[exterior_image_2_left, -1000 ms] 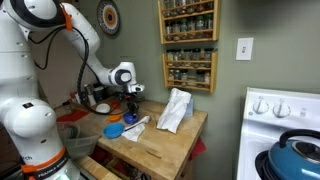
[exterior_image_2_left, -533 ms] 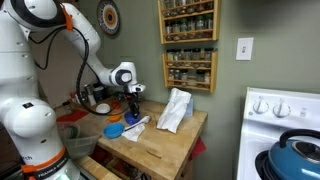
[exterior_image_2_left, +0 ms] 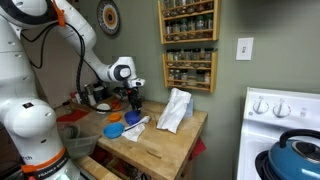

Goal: Pour the contents of the big blue cup into the blue bowl

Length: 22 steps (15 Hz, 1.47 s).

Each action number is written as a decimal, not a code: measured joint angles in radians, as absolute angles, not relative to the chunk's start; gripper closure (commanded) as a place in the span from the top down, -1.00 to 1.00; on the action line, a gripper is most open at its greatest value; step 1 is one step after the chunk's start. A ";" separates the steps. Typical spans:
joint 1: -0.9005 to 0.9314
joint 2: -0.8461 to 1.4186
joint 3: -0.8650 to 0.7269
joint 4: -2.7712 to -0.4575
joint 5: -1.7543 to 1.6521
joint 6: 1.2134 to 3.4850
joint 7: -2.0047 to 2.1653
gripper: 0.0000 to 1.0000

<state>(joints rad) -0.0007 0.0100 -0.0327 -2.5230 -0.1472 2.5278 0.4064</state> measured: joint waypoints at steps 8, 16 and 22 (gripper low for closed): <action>0.010 -0.217 -0.030 -2.555 -0.026 2.449 -0.049 1.00; 0.016 -0.372 -0.041 -2.551 0.045 2.208 -0.253 1.00; 0.016 -0.396 -0.041 -2.551 0.045 2.191 -0.268 1.00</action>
